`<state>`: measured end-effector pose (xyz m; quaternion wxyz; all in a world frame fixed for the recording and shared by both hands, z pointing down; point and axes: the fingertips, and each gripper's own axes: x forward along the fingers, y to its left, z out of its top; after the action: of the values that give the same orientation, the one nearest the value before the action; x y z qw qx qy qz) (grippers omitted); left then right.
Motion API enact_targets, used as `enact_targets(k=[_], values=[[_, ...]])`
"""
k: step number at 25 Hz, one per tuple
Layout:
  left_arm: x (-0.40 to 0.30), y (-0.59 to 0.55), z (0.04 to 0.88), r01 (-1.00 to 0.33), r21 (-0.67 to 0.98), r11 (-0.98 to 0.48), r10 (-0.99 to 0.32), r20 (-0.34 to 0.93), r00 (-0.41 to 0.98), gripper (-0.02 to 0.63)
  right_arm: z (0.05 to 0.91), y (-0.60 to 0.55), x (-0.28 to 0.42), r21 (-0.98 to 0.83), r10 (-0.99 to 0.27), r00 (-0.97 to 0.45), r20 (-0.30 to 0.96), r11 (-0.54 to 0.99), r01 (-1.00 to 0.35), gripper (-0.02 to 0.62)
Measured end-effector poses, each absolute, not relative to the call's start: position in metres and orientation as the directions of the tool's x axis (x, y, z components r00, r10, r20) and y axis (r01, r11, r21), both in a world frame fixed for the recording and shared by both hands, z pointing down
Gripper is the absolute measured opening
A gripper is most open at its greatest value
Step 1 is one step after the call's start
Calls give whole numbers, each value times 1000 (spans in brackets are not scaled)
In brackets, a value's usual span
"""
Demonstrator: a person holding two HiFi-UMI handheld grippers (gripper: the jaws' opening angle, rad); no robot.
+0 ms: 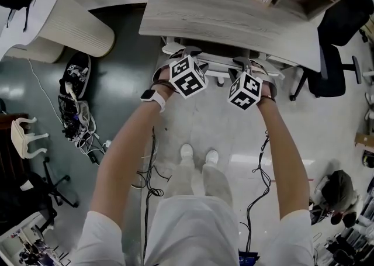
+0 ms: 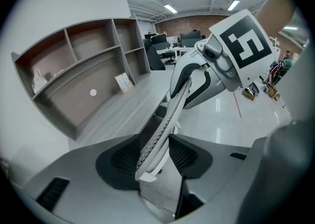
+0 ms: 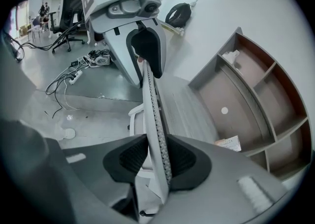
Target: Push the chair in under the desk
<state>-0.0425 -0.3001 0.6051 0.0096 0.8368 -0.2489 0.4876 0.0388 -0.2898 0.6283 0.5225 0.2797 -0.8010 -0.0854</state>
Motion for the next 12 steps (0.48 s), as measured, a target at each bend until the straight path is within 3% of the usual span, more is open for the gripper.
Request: enact_targets(k=[12], values=[[-42, -298, 607, -432, -231, -872, -418, 811, 410, 188, 631, -288, 41, 468, -575, -276, 770, 803, -368, 137]])
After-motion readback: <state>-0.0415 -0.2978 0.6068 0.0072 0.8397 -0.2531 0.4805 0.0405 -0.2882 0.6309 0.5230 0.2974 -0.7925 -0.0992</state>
